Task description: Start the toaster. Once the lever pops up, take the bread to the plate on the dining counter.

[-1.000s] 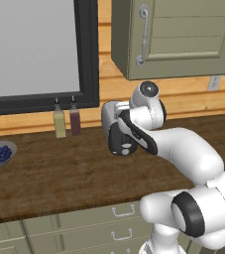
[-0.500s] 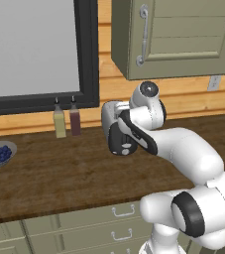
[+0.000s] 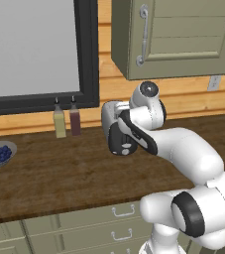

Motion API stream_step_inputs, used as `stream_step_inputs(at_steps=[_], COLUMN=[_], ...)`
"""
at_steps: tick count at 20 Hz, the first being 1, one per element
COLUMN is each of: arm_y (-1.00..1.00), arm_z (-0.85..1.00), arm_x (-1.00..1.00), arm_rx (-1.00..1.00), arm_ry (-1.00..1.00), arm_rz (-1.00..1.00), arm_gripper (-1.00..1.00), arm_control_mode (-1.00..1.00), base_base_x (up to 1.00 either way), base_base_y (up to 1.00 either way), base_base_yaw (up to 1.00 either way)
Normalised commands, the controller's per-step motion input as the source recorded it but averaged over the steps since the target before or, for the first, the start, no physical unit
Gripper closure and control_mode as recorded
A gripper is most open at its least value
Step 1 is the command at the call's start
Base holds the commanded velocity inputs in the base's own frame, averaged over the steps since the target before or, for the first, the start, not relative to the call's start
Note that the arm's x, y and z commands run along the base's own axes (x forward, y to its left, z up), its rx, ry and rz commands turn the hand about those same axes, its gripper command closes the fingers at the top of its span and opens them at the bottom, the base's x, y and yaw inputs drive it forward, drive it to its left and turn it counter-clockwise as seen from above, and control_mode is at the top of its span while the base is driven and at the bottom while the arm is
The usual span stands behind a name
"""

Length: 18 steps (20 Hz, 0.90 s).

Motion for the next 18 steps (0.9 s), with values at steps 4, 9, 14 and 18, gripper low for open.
stream_step_inputs(at_steps=[4, 9, 14, 18], arm_y=[0.0, 0.0, 0.0, 0.0], arm_z=[0.0, 0.0, 0.0, 0.0], arm_x=[0.0, 0.0, 0.0, 0.0], arm_rx=[0.0, 0.0, 0.0, 0.0], arm_ry=[0.0, 0.0, 0.0, 0.0], arm_rz=[0.0, 0.0, 0.0, 0.0], arm_gripper=[-1.0, -1.0, -1.0, -1.0], arm_control_mode=[-1.0, -1.0, -1.0, -1.0], base_base_x=[0.0, 0.0, 0.0, 0.0], base_base_y=[0.0, 0.0, 0.0, 0.0], base_base_yaw=[0.0, 0.0, 0.0, 0.0])
